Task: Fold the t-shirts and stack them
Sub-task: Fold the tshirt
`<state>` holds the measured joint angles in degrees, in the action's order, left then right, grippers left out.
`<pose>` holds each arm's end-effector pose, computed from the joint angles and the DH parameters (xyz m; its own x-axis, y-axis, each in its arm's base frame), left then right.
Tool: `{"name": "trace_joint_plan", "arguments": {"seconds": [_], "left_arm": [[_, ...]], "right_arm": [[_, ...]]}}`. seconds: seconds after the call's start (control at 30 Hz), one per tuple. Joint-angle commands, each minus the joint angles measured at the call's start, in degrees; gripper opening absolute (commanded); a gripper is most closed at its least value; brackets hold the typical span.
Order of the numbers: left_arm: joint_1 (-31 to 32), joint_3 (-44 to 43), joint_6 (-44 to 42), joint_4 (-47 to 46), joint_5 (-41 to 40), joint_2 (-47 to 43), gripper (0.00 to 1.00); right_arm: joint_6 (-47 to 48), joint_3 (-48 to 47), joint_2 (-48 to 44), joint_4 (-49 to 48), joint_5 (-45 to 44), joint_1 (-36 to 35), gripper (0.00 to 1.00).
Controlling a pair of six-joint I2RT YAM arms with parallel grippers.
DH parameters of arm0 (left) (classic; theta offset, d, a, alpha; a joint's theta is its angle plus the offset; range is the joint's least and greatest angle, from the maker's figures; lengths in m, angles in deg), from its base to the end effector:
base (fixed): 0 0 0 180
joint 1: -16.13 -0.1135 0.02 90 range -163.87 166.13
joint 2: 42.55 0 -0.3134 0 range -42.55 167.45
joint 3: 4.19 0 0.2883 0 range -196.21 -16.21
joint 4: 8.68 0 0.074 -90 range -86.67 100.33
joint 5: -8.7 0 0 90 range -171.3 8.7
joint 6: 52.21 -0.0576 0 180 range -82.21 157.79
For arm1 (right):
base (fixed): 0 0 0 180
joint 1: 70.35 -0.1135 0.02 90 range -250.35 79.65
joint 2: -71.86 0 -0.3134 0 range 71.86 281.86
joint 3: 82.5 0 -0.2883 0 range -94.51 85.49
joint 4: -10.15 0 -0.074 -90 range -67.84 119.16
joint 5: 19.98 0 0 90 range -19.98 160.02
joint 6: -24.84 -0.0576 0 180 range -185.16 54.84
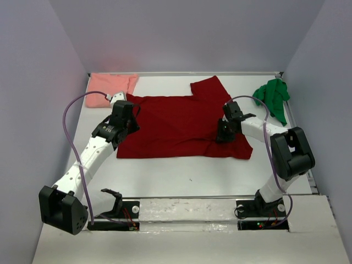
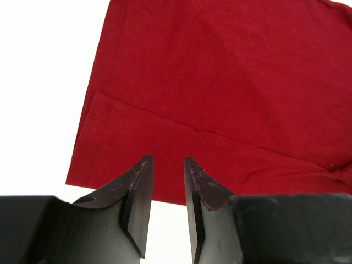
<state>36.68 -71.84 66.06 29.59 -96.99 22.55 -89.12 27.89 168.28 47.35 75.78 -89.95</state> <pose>0.2687 -0.0841 0.3350 -0.5442 -0.2830 -0.7898 -0.1423 0.9589 -0.2455 0.3465 0.1295 0.1769 -0.9262 0.0991 -0.3638 0.0010 0.9655 0.2604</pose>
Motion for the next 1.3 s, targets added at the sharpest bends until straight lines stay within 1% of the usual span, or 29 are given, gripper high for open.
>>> {"name": "trace_joint_plan", "arguments": {"seconds": [0.0,0.03,0.1,0.13,0.17,0.37,0.5,0.7,0.9,0.97,1.0,1.03,1.1,1.2,1.27], "left_arm": [[0.3,0.4,-1.2,-1.8,-0.6,0.6,0.39],[0.3,0.6,-1.2,-1.9,-0.3,0.7,0.39],[0.4,0.7,-1.1,-2.2,-0.1,0.7,0.39],[0.4,0.9,-1.1,-2.3,0.0,0.8,0.39],[0.3,1.2,-1.1,-2.4,0.2,0.8,0.39],[0.6,2.2,-0.8,-3.2,0.9,1.3,0.39],[1.1,2.7,-0.7,-3.8,1.2,1.9,0.39],[2.2,2.8,-0.4,-4.0,1.3,3.1,0.39],[2.3,2.6,-0.6,-3.8,0.7,3.2,0.39],[2.4,2.0,-0.8,-3.6,0.6,3.3,0.39],[2.4,1.9,-0.9,-3.3,0.5,3.2,0.39],[2.5,1.7,-0.9,-3.3,0.5,3.1,0.39],[2.5,1.6,-1.0,-3.0,0.1,3.0,0.39],[2.5,1.7,-1.0,-2.3,-1.1,2.3,0.39],[2.6,1.8,-1.0,-1.7,-1.8,1.9,0.39]], "right_arm": [[0.3,-2.7,0.5,-1.7,-1.0,-0.4,0.29],[0.3,-2.7,0.3,-1.6,-1.2,-0.4,0.27],[0.3,-3.0,0.3,-1.7,-1.5,-0.4,0.18],[0.3,-3.0,0.3,-1.6,-1.8,-0.4,0.07],[0.5,-3.4,0.4,-1.5,-2.6,-0.4,0.00],[1.4,-5.5,0.4,-1.2,-3.6,-0.4,0.00],[2.8,-9.7,1.5,-0.1,-4.0,-0.4,0.00],[5.0,-16.5,6.1,1.7,-4.3,-0.4,0.00],[6.7,-25.3,13.2,4.2,-2.9,-0.4,0.00],[6.6,-28.3,14.9,4.6,-4.0,-0.4,0.20],[7.2,-29.2,16.5,4.6,-3.6,-0.4,0.36],[7.4,-30.9,17.2,4.7,-3.3,-0.4,0.39],[7.6,-32.4,19.2,4.9,-3.0,-0.4,0.47],[8.5,-34.7,20.2,4.9,-4.0,-0.4,0.52],[8.4,-35.0,19.3,5.0,-6.5,-0.4,0.53]]}}
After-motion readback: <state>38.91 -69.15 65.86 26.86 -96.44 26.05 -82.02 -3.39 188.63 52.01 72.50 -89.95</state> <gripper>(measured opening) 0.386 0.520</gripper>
